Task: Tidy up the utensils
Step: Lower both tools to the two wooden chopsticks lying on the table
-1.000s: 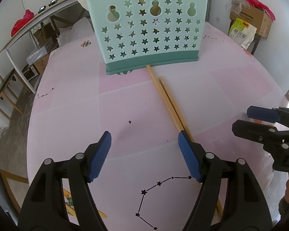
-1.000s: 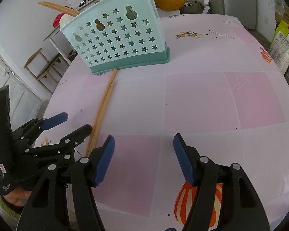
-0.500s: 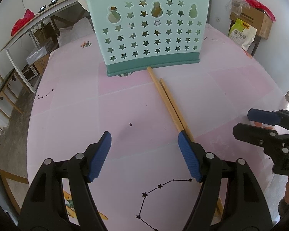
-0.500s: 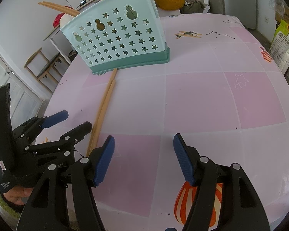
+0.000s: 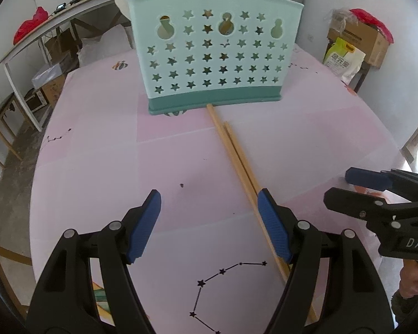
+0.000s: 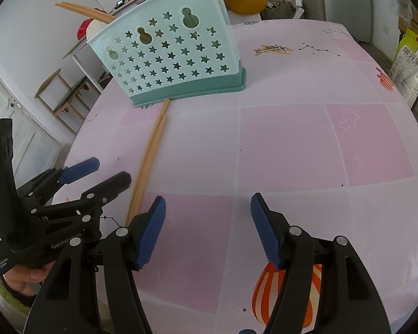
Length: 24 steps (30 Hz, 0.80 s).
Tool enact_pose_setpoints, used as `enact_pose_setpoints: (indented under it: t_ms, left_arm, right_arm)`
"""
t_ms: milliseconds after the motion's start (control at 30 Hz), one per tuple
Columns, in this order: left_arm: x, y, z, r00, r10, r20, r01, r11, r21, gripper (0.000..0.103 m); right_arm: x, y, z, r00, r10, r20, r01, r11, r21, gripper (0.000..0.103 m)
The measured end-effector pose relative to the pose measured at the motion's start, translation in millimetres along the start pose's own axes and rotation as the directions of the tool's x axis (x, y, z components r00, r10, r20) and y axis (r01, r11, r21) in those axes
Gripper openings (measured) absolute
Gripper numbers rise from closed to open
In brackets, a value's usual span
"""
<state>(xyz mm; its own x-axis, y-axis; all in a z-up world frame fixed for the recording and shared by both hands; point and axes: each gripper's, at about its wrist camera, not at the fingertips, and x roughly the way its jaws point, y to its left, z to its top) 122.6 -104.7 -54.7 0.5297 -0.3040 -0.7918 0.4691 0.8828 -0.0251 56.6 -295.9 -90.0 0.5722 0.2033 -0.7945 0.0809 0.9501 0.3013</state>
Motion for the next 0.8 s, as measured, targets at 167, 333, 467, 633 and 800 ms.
enact_pose_setpoints:
  t_ms: [167,333,467,633,800]
  left_arm:
    - [4.7,-3.0,-4.2,1.000,-0.007,-0.013,0.007,1.000,0.003,0.068]
    - [5.4,-0.7,-4.0,1.000,-0.002,-0.012,0.002,1.000,0.001,0.068]
    - [6.1,1.8,-3.4,1.000,0.004,-0.014,-0.004,1.000,-0.008,0.068]
    - [7.4,5.1,-3.3,1.000,0.005,-0.019,-0.006,1.000,-0.013,0.068]
    - [4.9,4.4,-0.4,1.000,-0.009,-0.004,0.009,1.000,-0.022,0.068]
  right_arm:
    - [-0.2,0.5,-0.5,1.000,0.001,-0.001,-0.001,1.000,-0.001,0.062]
    - [0.0,0.4,-0.3,1.000,0.000,0.000,0.000,1.000,-0.002,0.062]
    - [0.1,0.6,-0.2,1.000,0.001,-0.001,-0.001,1.000,-0.001,0.062]
    - [0.2,0.4,-0.1,1.000,0.001,-0.001,-0.001,1.000,-0.002,0.062]
    - [0.0,0.6,-0.6,1.000,0.001,-0.001,-0.001,1.000,-0.002,0.062]
